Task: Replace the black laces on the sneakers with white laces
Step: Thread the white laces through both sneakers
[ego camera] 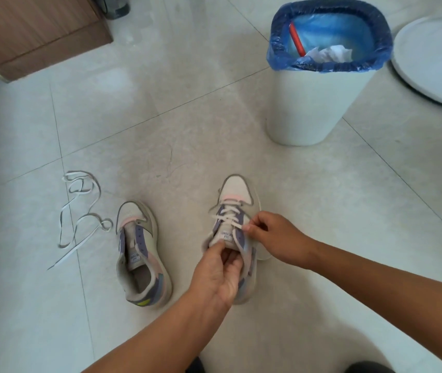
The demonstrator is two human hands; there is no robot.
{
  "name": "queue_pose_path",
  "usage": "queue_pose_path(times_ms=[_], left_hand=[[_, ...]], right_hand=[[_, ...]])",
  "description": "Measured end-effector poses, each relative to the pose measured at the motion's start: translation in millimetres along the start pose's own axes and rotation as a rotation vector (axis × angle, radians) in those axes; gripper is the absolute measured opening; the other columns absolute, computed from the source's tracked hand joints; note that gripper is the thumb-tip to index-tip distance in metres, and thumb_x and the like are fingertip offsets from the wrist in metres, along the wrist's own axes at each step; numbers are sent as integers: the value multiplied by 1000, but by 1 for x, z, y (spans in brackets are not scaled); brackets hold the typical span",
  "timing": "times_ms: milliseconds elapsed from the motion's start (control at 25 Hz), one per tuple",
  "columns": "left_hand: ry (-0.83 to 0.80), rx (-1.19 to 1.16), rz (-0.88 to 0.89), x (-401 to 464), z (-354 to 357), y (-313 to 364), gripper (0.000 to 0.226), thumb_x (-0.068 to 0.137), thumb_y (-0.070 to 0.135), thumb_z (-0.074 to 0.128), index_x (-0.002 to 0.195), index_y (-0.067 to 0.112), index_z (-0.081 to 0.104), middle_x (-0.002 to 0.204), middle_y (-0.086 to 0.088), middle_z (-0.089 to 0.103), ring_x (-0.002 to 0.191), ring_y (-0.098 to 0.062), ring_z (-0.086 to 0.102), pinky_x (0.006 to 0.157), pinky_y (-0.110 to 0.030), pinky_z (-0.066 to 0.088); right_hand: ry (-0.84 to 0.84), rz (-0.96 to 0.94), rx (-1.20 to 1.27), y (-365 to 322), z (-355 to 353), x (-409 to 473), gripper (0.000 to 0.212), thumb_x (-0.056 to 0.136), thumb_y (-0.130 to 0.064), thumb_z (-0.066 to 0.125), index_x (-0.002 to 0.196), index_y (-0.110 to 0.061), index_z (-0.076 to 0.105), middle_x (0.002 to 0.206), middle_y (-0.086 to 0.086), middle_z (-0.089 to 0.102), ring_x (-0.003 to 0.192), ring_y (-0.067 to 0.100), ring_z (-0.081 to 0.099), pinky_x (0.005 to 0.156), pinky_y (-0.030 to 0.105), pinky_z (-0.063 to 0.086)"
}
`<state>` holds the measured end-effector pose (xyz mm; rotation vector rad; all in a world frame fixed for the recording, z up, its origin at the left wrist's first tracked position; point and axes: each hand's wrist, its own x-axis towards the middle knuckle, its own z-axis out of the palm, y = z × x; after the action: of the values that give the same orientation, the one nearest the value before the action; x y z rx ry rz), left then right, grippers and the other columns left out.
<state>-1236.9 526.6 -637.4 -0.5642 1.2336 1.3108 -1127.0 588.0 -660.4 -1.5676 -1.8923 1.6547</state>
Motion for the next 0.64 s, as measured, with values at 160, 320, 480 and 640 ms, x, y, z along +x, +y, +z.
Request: queue_pose_path(times_ms=[160, 320, 480, 640], left_hand=[[87, 36, -57, 9, -22, -25, 35, 93, -7, 38, 126, -7, 50, 85, -18, 58, 79, -24, 57, 79, -33, 48], [59, 411, -126, 3, -37, -21, 20, 94, 0, 42, 108, -5, 56, 91, -16, 58, 85, -24, 58, 71, -35, 53], [100, 1197, 246, 13, -53, 4, 24, 93, 23, 51, 112, 9, 45, 88, -5, 53, 74, -15, 56, 53, -26, 48], [-149, 2089, 325, 38, -51, 3, 52, 89, 47, 52, 122, 14, 30, 104, -8, 61, 88, -22, 62, 69, -32, 49]], right_hand=[[-158, 97, -29, 28, 13, 8, 25, 96, -26, 51, 74, -14, 53, 74, -2, 59, 65, 7, 50, 60, 15, 40], [-211, 124, -23, 29, 1, 12, 25, 95, -25, 53, 74, -12, 52, 61, -2, 59, 52, 6, 51, 53, 13, 41], [-271, 48, -234, 19, -29, 21, 21, 90, -25, 61, 82, -6, 64, 57, -3, 59, 48, 2, 51, 55, 16, 43], [-322, 38, 34, 15, -24, 18, 9, 91, -16, 60, 91, -8, 63, 64, 0, 57, 58, 7, 52, 57, 16, 44]])
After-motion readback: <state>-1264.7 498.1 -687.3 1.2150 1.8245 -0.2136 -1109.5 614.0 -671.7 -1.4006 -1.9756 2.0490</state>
